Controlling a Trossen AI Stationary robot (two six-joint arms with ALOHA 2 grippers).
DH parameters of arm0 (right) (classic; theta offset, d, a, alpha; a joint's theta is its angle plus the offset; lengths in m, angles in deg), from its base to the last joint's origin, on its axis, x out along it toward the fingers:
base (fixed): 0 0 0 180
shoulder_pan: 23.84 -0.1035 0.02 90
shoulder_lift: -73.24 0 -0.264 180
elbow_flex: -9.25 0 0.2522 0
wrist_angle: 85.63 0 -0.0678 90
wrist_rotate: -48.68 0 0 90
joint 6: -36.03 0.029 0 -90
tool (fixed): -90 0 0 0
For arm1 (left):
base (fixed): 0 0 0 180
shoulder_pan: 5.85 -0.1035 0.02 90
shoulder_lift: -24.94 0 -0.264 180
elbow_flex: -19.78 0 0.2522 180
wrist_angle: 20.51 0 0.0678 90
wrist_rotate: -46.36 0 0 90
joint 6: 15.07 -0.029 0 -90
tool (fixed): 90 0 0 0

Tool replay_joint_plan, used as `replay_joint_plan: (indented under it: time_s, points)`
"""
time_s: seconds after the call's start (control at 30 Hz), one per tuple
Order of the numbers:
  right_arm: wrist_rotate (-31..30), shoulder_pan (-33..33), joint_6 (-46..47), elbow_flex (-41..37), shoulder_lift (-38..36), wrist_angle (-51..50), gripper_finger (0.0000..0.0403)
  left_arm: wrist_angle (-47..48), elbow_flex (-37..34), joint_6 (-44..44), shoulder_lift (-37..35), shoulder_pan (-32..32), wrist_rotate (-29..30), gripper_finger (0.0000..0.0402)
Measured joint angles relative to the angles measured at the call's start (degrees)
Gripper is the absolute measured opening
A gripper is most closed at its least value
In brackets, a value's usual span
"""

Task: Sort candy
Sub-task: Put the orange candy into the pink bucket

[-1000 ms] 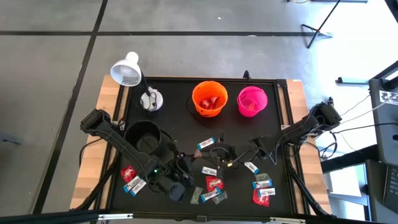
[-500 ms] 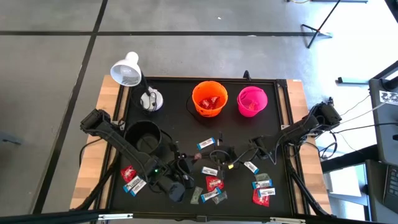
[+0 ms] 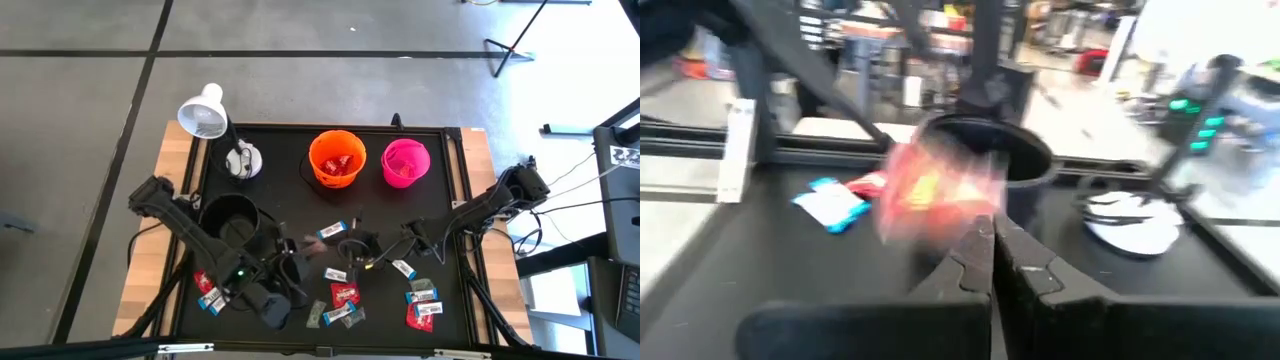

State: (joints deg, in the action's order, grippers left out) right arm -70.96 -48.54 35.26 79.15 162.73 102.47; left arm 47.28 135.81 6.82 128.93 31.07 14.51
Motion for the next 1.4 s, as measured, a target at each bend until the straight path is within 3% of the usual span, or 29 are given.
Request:
replay_joint_plan:
  time_s: [0.2,0.37,0.67,0.83,1.03,1.13,1.27,1.4]
  points:
    - [-5.7,0.0,-1.7,0.0,-3.5,-4.4,0.0001,6.1,5.6,0.3,0.0,3.5,4.3,0.0118]
    - [-7.1,0.0,-2.0,0.1,-7.5,-12.1,0.0001,6.9,6.8,2.7,0.0,6.5,6.4,0.0118]
    - [6.8,0.5,5.7,0.0,-5.2,-24.3,0.0037,6.6,-3.2,14.3,0.0,7.6,-2.3,0.0118]
    - [12.0,0.4,9.0,0.1,-0.3,-20.7,0.009,5.0,-10.9,19.7,0.0,7.0,-10.5,0.0118]
    - [16.7,0.3,11.7,0.0,9.0,-12.0,0.0147,7.2,-12.2,22.6,0.0,8.4,-11.6,0.0118]
    - [18.6,0.4,13.5,0.0,13.8,-6.5,0.0159,11.3,-10.2,24.0,-1.7,10.9,-6.7,0.0118]
    - [20.3,0.4,14.4,0.2,18.2,-1.3,0.0162,11.8,-10.4,25.0,-5.8,15.1,6.1,0.0118]
    - [20.3,0.3,14.4,3.3,21.5,-1.5,0.0163,12.3,-12.8,27.8,-8.6,18.5,13.8,0.0118]
